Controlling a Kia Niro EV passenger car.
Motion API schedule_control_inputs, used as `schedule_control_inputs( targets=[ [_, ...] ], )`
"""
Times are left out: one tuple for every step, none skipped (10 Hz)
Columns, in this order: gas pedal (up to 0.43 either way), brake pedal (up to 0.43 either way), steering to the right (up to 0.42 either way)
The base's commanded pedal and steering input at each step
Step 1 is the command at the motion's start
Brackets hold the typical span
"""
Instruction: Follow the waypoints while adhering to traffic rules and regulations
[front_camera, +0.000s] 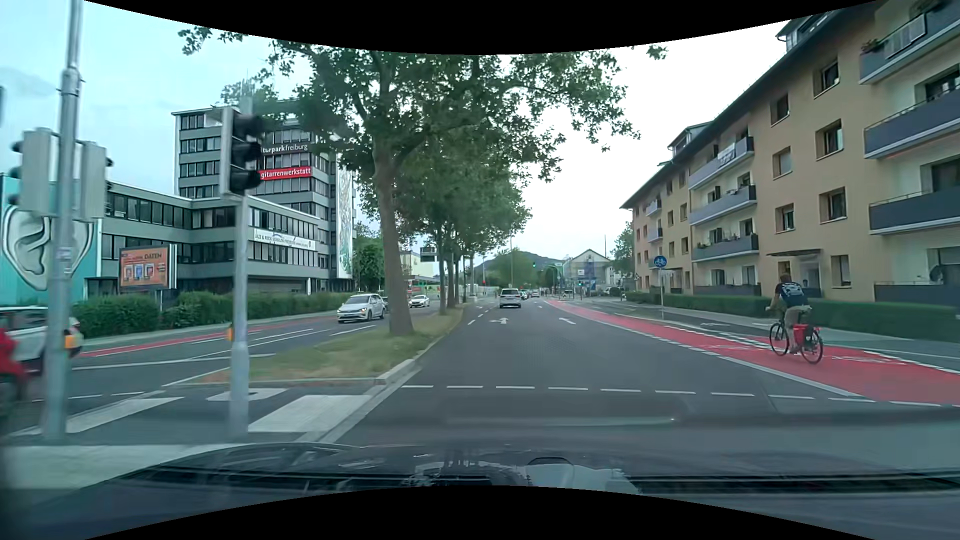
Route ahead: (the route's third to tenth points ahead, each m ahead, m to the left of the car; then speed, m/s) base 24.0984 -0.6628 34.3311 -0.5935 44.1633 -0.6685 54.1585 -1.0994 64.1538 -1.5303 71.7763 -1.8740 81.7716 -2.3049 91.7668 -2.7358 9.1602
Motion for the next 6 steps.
schedule_control_inputs(
  targets=[
    [0.059,0.0,-0.004],
    [0.059,0.0,-0.004],
    [0.059,0.0,-0.004],
    [0.059,0.0,-0.004],
    [0.059,0.0,-0.004],
    [0.047,0.0,-0.004]
  ],
)
